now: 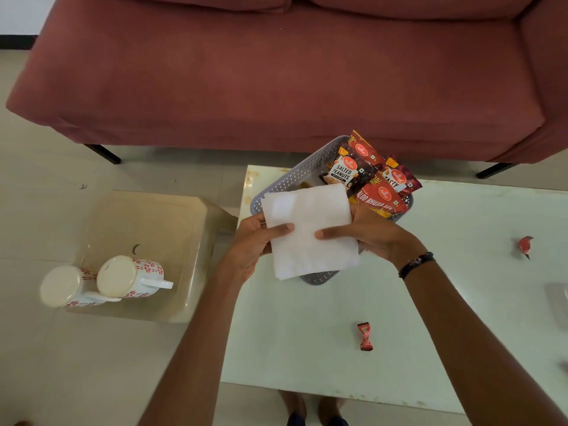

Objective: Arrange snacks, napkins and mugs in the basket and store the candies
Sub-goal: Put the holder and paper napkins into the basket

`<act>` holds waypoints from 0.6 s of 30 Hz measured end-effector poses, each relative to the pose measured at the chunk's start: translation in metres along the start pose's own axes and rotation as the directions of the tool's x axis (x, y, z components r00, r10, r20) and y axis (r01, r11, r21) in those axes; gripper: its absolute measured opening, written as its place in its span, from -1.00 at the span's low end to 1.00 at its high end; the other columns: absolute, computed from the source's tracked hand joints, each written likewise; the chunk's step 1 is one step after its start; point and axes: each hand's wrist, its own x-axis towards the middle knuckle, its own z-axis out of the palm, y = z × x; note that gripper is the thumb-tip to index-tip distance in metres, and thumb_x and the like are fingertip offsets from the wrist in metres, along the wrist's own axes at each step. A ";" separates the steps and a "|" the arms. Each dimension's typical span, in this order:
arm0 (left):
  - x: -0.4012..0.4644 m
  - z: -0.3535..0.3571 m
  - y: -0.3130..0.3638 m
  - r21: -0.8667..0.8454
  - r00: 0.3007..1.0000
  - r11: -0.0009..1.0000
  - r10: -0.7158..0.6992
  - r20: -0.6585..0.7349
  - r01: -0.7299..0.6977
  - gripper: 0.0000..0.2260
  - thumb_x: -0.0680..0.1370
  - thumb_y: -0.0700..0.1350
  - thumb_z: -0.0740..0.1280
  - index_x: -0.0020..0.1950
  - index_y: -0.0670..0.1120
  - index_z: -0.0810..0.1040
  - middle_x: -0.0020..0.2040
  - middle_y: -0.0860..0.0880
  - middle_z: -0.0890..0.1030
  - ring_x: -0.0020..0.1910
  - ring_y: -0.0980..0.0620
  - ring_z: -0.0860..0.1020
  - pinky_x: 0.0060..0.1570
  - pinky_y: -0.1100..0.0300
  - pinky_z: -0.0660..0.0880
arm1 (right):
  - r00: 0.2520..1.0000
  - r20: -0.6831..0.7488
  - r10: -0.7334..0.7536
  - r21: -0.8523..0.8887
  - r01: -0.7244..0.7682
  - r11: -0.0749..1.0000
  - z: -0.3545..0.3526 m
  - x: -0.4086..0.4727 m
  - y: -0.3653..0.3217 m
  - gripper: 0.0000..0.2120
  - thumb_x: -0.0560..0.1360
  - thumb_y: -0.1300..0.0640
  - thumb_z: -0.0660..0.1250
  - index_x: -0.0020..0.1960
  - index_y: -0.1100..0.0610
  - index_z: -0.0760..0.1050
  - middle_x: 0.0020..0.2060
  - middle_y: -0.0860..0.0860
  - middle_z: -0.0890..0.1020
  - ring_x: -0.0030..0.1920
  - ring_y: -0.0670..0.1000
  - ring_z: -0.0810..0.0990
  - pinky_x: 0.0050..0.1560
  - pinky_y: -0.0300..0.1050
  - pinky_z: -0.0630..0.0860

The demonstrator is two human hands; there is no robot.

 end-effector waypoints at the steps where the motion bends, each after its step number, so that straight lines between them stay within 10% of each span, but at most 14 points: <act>1: 0.000 0.000 0.001 0.011 1.000 1.000 0.004 0.015 -0.004 -0.73 0.39 -0.30 0.45 0.03 -0.06 0.58 -0.11 0.01 0.69 -0.17 0.08 0.67 -0.30 0.24 0.60 | 1.000 0.004 -0.006 -0.006 0.006 1.000 -0.001 0.002 0.002 -0.61 0.35 0.26 0.49 0.15 0.11 0.53 0.03 0.01 0.68 0.00 -0.02 0.66 -0.19 -0.17 0.61; 9: 0.006 -0.001 0.004 0.098 0.999 0.994 0.044 0.005 -0.044 -0.73 0.42 -0.42 0.34 0.06 -0.18 0.60 -0.32 0.12 0.69 -0.24 0.12 0.62 -0.35 0.33 0.56 | 0.975 0.087 -0.203 0.118 0.192 0.974 -0.010 0.005 0.008 -0.69 0.46 0.41 0.31 0.02 0.06 0.64 -0.10 -0.12 0.71 -0.01 -0.09 0.65 -0.12 -0.30 0.59; 18: 0.019 0.001 0.002 0.114 0.981 0.993 -0.012 0.192 -0.011 -0.80 0.56 -0.19 0.26 0.08 0.08 0.57 0.16 0.02 0.59 0.16 0.01 0.55 -0.12 0.24 0.61 | 0.954 0.146 -0.263 -0.142 0.283 0.949 -0.020 0.019 0.004 -0.74 0.47 0.44 0.28 -0.16 0.15 0.66 0.07 -0.04 0.63 0.05 -0.18 0.60 -0.19 -0.27 0.59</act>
